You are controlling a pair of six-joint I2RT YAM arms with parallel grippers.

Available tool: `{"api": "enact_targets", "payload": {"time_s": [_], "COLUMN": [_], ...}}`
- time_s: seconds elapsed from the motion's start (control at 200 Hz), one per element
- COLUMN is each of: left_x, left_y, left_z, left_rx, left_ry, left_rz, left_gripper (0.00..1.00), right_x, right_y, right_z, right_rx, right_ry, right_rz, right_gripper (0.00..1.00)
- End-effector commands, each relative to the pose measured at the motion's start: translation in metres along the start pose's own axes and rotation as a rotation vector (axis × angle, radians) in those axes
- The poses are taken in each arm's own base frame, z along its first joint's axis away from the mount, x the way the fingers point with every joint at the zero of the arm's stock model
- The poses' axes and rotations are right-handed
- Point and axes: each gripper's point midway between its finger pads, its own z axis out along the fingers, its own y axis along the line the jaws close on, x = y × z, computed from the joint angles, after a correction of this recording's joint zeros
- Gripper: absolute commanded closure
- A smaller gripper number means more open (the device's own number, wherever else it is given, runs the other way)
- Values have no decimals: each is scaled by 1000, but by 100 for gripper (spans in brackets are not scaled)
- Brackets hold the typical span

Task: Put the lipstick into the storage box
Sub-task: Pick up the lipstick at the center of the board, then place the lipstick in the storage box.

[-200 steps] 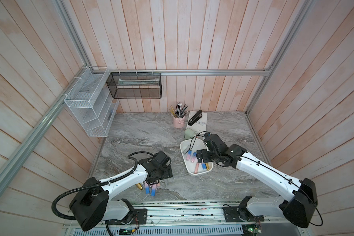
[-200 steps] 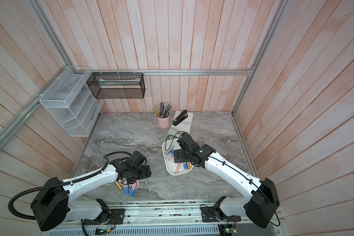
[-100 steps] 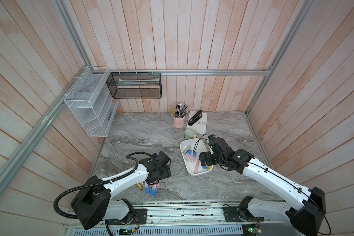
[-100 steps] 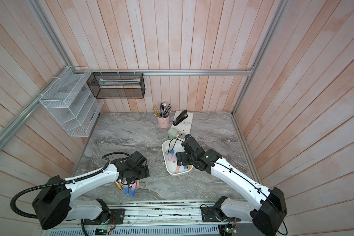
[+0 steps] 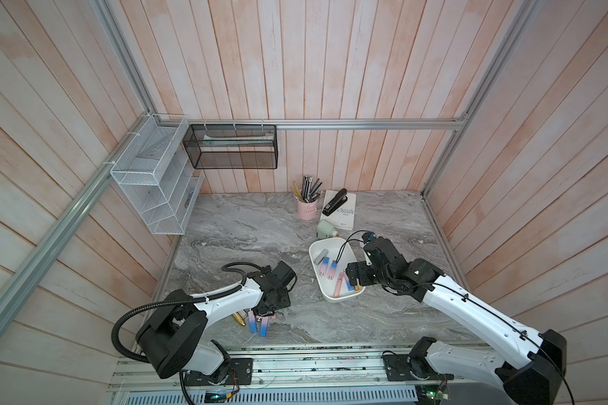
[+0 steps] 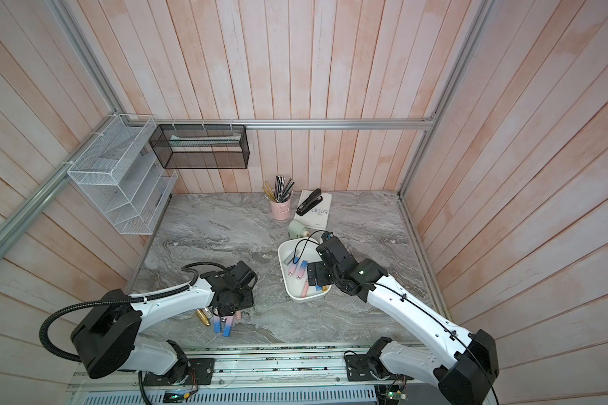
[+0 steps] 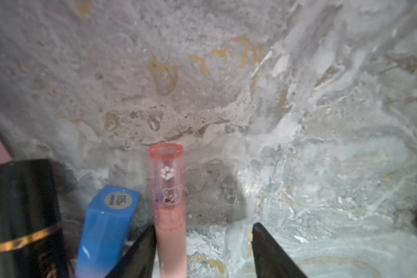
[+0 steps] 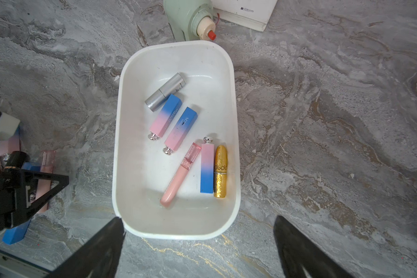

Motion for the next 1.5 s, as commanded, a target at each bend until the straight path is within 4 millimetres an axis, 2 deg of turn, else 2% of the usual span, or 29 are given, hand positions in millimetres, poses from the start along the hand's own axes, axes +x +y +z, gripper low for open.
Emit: {"api": "enact_targets", "payload": {"time_s": [0.0, 0.11, 0.22, 0.35, 0.49, 0.675, 0.775, 0.905, 1.0, 1.066, 1.186, 1.351, 1.401, 1.496], "left_x": [-10, -12, -16, -27, -55, -103, -115, -116, -106, -97, -84, -73, -70, -67], "left_y": [-7, -9, -14, -29, -59, -114, -153, -196, -220, -232, -243, -247, -247, -248], "left_z": [0, 3, 3, -8, -45, -108, -119, -102, -85, -73, -54, -36, -33, -33], "left_rx": [4, 12, 24, 48, 96, 208, 294, 318, 335, 344, 352, 365, 372, 377], "left_ry": [-24, -18, -18, -26, -88, -207, -212, -175, -135, -99, -59, -17, -4, 4], "left_rz": [14, 21, 33, 70, 119, 192, 248, 334, 394, 430, 470, 485, 492, 514], "left_gripper": [53, 76, 92, 95, 95, 95, 95, 95, 95, 91, 91, 89, 84, 68], "right_x": [5, 4, 2, -2, -10, -17, -21, -25, -26, -23, -17, -7, -5, -2], "right_y": [-10, -11, -11, -10, -10, -10, -13, -16, -20, -24, -29, -37, -38, -40], "right_z": [-1, -2, -2, -3, -5, -6, -10, -20, -26, -29, -35, -44, -46, -49], "right_rx": [36, 41, 44, 50, 56, 67, 80, 90, 101, 112, 120, 128, 132, 129], "right_ry": [11, 9, 11, 6, -7, -19, -34, -59, -68, -67, -65, -65, -62, -61], "right_rz": [7, 10, 12, 13, 16, 34, 53, 78, 100, 114, 153, 204, 213, 225], "right_gripper": [2, 2, 2, 2, 2, 2, 2, 2, 2, 2, 2, 2, 2, 2]}}
